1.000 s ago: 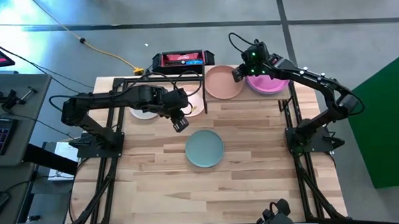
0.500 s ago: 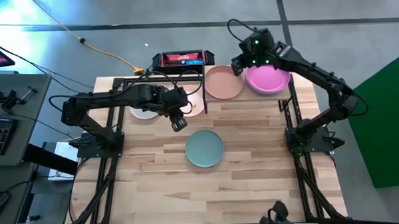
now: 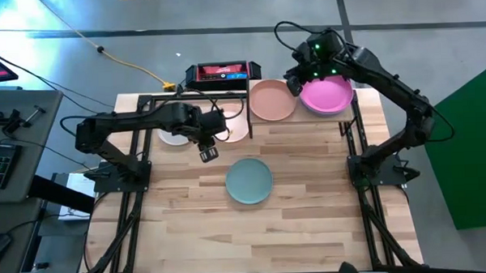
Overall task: Place and stack plates onto a shelf
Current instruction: Stack the white plate on the brown plate on the shelf
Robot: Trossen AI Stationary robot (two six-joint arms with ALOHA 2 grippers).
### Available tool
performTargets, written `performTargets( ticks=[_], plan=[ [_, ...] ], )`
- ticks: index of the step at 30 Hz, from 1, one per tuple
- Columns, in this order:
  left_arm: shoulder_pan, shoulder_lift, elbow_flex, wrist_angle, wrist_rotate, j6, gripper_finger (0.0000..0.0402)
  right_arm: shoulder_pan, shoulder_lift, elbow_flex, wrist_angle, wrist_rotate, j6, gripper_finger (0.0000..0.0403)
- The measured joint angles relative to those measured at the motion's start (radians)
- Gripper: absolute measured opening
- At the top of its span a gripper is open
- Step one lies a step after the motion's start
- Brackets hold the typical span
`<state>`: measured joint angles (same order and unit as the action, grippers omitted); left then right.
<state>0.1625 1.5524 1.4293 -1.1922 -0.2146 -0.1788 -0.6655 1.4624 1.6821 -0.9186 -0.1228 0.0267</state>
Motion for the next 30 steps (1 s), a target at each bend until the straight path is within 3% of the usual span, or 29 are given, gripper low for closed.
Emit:
performTargets(
  ticks=[4, 14, 30],
  plan=[
    [0.031, 0.0, -0.083, 0.018, 0.007, 0.009, 0.0115, 0.008, 0.0, -0.001, -0.076, -0.051, -0.001, 0.0103],
    [0.177, 0.0, -0.261, 0.083, 0.067, -0.028, 0.0115, 0.011, 0.0, -0.049, -0.214, -0.055, -0.023, 0.0105],
    [0.352, 0.0, -0.4, 0.218, 0.09, -0.035, 0.0115, 0.011, 0.0, -0.055, -0.222, -0.056, -0.054, 0.0105]
  ],
)
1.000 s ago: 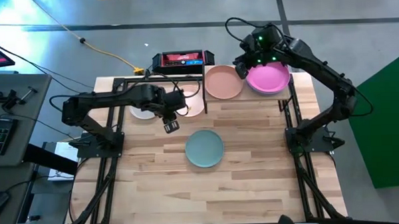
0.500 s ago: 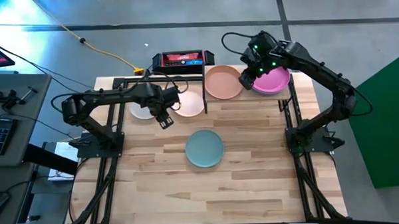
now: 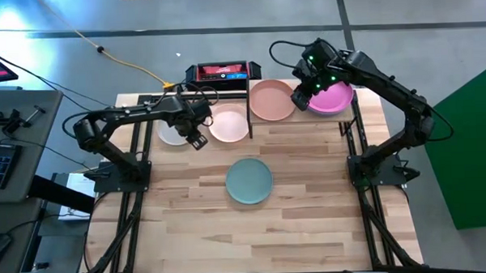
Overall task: Place and stack plates onto a shelf
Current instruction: Stack the white plate on the brown plate on the shelf
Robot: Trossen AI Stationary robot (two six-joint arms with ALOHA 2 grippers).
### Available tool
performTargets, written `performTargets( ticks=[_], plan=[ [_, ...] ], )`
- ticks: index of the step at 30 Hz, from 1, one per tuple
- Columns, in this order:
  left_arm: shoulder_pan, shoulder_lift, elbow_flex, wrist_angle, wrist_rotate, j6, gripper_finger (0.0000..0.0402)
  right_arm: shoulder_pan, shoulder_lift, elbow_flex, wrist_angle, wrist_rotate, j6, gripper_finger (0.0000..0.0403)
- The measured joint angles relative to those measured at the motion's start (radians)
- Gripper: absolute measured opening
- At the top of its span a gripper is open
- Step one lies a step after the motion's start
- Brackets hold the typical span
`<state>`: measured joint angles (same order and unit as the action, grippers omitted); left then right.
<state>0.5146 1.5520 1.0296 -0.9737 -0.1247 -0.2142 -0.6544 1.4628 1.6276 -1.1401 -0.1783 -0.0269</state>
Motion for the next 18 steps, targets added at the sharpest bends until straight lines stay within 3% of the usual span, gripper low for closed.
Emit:
performTargets(
  ticks=[5, 18],
  plan=[
    [0.023, 0.0, -0.051, 0.062, 0.038, 0.009, 0.0115, 0.0, 0.0, 0.0, 0.0, 0.0, 0.001, 0.0105],
    [0.024, 0.0, -0.147, 0.152, 0.022, 0.034, 0.0115, 0.0, 0.0, 0.0, 0.0, 0.008, 0.003, 0.0105]
  ],
)
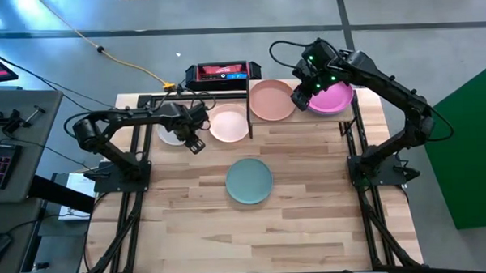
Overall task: Place and stack plates onto a shelf
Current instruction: Stack the white plate on the brown plate on the shelf
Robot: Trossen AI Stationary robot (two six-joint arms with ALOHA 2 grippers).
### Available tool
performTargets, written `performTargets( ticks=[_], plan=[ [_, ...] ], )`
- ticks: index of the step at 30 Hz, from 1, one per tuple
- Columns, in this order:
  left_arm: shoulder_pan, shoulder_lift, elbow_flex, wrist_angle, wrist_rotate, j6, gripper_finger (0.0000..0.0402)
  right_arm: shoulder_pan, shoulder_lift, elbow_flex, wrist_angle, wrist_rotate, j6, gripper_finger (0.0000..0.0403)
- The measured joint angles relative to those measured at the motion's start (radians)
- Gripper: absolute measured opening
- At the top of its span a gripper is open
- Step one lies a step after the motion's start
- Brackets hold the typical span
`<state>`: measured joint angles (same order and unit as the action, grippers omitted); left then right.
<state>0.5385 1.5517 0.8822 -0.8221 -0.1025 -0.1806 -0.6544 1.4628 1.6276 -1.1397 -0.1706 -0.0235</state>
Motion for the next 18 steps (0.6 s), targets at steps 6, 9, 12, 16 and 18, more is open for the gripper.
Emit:
performTargets(
  ticks=[6, 9, 12, 16, 18],
  plan=[
    [0.0, 0.0, -0.033, 0.025, 0.0, 0.0, 0.0115, 0.0, 0.0, 0.0, 0.0, 0.001, 0.0, 0.0105],
    [0.0, 0.0, -0.051, 0.042, 0.001, 0.0, 0.0115, 0.0, 0.0, 0.0, 0.0, 0.001, 0.0, 0.0105],
    [0.001, 0.013, -0.053, 0.043, -0.004, 0.0, 0.0115, 0.0, 0.0, 0.0, 0.0, 0.001, 0.001, 0.0105],
    [0.006, 0.027, -0.053, 0.068, -0.029, -0.003, 0.0115, 0.0, 0.0, 0.0, 0.001, 0.001, 0.02, 0.0105],
    [0.008, 0.036, -0.053, 0.066, -0.038, -0.005, 0.0115, 0.0, 0.0, 0.0, 0.001, 0.001, 0.02, 0.0105]
  ],
)
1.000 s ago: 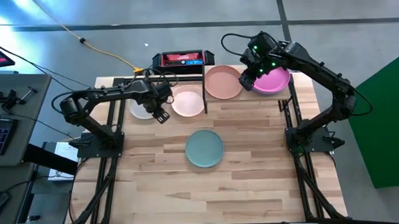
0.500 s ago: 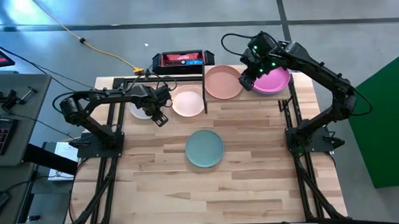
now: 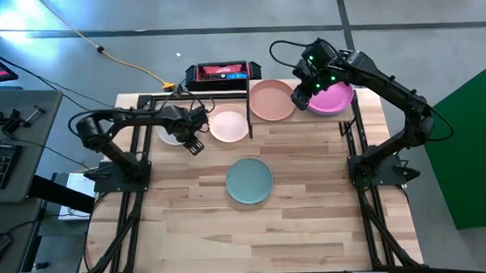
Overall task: Place and stack plates onto a shelf
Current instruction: Stack the white plate on the brown plate on the shelf
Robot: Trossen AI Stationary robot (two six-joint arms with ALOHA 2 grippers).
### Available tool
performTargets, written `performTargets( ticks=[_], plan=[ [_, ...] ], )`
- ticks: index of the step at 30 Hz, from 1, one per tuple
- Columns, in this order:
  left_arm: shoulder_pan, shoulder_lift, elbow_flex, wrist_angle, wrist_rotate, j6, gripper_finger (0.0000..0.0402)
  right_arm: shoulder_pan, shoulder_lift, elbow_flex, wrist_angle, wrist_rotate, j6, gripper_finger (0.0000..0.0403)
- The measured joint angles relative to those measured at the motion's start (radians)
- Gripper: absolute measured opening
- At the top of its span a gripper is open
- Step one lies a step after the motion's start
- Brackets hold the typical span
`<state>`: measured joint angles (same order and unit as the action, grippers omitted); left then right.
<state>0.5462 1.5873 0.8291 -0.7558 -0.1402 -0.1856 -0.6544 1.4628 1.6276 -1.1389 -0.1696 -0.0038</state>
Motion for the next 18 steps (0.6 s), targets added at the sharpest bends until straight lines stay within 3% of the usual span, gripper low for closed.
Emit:
performTargets(
  ticks=[9, 18],
  plan=[
    [0.004, 0.069, 0.005, -0.008, 0.002, 0.003, 0.0098, 0.0, 0.0, 0.0, 0.0, 0.0, 0.007, 0.0105],
    [0.003, 0.062, 0.005, -0.004, -0.014, 0.006, 0.0014, 0.0, 0.0, 0.0, 0.0, 0.0, 0.007, 0.0105]
  ],
)
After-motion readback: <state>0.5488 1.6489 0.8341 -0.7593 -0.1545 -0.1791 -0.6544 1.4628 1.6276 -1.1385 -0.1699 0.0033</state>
